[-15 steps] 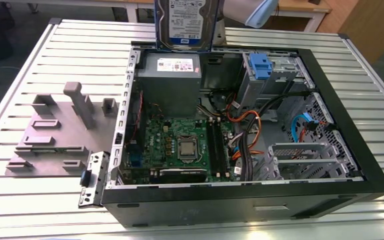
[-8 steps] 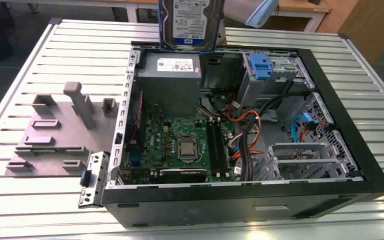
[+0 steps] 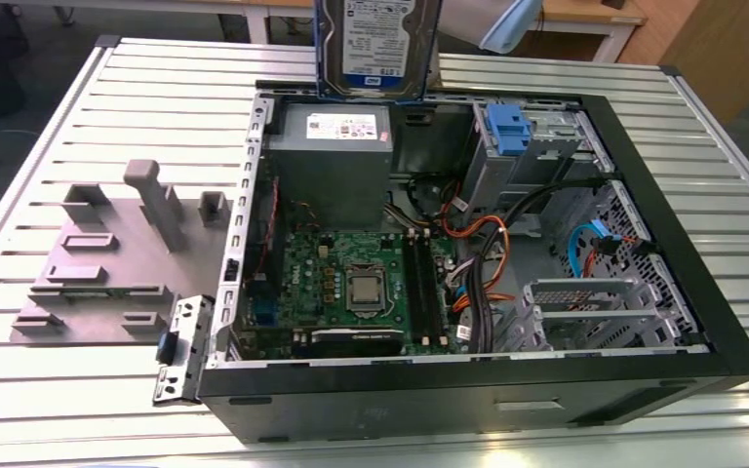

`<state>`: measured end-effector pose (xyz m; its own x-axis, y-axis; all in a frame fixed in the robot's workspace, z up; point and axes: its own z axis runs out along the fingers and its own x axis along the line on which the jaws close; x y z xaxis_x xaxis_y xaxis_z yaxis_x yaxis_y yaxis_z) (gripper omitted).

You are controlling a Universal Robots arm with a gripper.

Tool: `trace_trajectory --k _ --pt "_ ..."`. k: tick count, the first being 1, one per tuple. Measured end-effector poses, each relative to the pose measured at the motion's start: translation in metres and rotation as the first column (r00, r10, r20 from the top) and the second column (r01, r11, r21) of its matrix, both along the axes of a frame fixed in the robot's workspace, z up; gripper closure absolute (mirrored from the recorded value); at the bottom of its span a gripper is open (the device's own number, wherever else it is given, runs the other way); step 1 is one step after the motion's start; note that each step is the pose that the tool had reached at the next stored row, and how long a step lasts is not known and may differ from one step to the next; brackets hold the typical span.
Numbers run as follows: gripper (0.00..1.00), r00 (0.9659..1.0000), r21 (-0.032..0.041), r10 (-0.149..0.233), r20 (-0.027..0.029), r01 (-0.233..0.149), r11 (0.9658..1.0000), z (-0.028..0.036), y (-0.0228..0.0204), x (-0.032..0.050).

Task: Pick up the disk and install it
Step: 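Pick up the disk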

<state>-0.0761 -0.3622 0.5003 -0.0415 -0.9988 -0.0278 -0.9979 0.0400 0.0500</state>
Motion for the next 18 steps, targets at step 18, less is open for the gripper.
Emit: trace_trajectory --k 18 --pt "0.65 1.0000 -0.0001 0.000 -0.0001 0.000 1.0000 -0.0004 0.0000 0.0266"
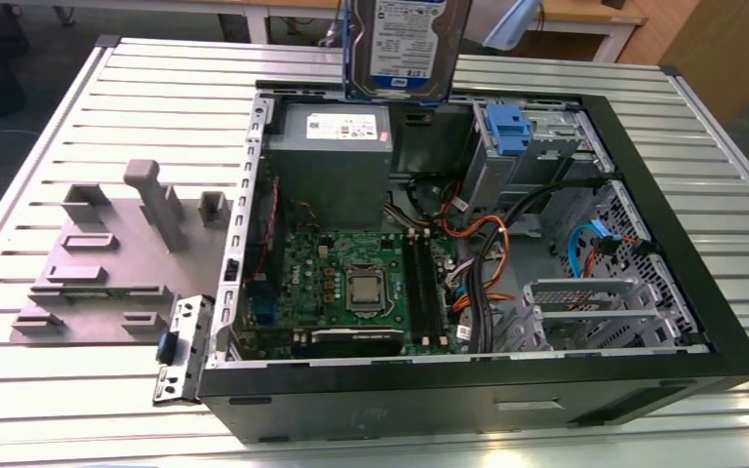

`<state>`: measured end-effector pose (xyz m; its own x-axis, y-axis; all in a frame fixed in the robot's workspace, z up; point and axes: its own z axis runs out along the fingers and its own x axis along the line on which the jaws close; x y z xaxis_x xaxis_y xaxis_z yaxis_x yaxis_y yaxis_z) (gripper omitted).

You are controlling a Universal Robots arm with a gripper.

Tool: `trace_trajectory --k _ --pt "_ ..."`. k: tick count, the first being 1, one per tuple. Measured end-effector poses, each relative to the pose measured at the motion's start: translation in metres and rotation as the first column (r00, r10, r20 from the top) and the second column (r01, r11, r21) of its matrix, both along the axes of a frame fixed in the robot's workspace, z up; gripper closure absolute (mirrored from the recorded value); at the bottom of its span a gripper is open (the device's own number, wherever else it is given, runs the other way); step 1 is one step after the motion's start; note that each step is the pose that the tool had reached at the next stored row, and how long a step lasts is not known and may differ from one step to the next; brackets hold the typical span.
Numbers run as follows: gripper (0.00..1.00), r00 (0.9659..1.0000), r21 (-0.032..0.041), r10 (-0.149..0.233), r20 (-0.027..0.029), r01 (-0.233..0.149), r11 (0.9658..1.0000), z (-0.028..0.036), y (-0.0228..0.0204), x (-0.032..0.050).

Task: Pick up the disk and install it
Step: 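Pick up the disk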

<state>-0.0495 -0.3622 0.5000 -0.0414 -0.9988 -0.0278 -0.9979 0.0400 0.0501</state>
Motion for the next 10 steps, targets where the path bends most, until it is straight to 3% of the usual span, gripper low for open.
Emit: trace_trajectory --k 5,10 --pt "0.65 1.0000 0.0000 0.000 0.0001 0.000 1.0000 -0.0001 0.0000 0.0066" --pt "0.65 1.0000 0.0000 0.000 0.0000 0.000 1.0000 -0.0001 0.0000 0.0071"
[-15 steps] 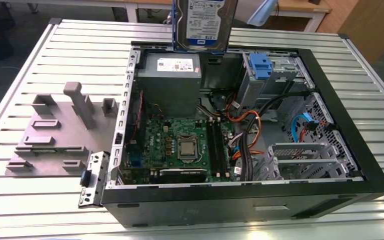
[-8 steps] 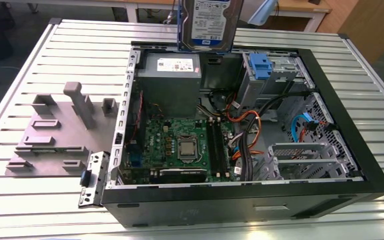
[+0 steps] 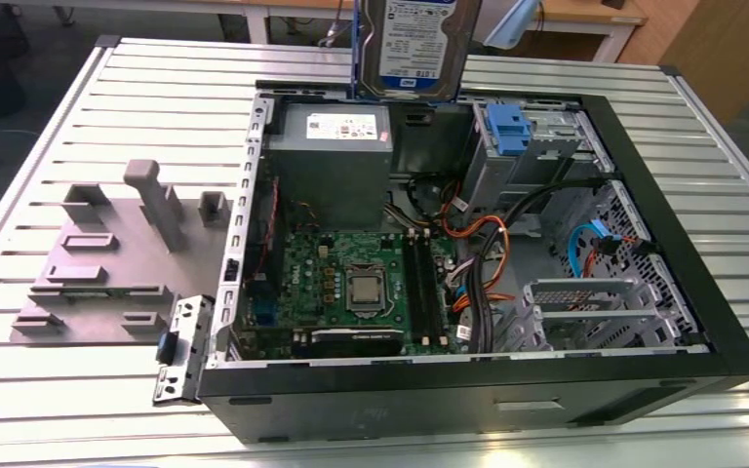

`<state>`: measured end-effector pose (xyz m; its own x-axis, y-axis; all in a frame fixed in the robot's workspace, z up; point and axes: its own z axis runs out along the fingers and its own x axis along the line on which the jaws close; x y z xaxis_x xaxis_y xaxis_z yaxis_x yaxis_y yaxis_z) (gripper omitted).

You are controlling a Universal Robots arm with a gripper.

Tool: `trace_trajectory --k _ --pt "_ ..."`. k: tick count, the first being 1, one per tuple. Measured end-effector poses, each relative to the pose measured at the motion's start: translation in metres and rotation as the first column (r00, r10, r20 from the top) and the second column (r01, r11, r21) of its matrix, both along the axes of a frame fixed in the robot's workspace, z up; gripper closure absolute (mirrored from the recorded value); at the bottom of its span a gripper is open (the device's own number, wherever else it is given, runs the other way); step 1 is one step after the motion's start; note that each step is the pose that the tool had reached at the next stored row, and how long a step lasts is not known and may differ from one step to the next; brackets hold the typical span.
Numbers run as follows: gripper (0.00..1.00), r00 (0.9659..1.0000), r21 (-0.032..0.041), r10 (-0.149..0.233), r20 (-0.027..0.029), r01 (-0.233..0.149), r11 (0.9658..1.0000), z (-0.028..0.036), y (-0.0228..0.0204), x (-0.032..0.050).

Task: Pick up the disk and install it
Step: 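Pick up the disk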

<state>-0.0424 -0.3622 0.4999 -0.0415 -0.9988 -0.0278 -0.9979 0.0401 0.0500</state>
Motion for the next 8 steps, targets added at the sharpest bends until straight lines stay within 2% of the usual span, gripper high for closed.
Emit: trace_trajectory --k 8 --pt "0.65 1.0000 0.0003 0.000 0.0001 0.000 1.0000 -0.0004 -0.0009 0.0016"
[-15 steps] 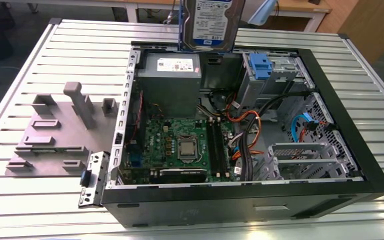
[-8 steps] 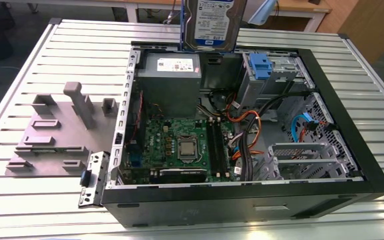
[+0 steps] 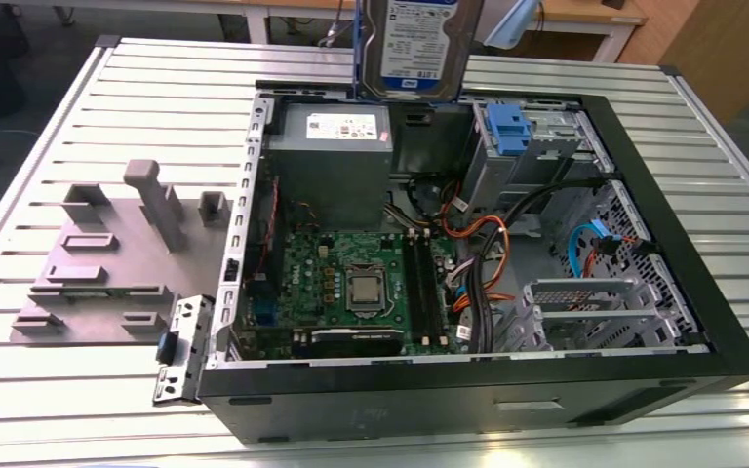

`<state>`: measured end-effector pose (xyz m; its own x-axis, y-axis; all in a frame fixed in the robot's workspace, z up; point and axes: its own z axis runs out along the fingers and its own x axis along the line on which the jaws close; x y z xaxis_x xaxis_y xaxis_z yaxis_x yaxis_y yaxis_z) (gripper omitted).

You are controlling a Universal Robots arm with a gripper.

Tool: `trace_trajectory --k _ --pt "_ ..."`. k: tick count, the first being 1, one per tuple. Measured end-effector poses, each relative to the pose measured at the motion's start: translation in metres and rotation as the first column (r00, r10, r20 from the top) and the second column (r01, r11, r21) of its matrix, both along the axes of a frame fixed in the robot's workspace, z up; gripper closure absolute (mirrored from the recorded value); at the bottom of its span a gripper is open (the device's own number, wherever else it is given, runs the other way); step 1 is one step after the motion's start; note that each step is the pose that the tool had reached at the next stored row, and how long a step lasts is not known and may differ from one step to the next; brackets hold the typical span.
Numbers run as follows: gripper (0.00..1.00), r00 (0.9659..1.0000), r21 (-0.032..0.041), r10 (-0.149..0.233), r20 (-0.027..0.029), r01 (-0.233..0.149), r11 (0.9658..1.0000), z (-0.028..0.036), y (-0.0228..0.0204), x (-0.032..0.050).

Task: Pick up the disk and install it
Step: 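Pick up the disk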

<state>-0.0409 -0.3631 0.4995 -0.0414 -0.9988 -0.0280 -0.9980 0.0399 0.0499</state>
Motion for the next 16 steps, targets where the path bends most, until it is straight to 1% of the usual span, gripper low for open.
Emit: trace_trajectory --k 5,8,16 --pt "0.65 1.0000 -0.0003 0.000 -0.0002 0.000 1.0000 -0.0003 -0.0009 0.0018" --pt "0.65 1.0000 -0.0001 0.000 0.0000 0.000 1.0000 -0.0010 -0.0022 0.0029" --pt "0.65 1.0000 -0.0003 0.000 -0.0001 0.000 1.0000 -0.0033 -0.0090 0.0065"
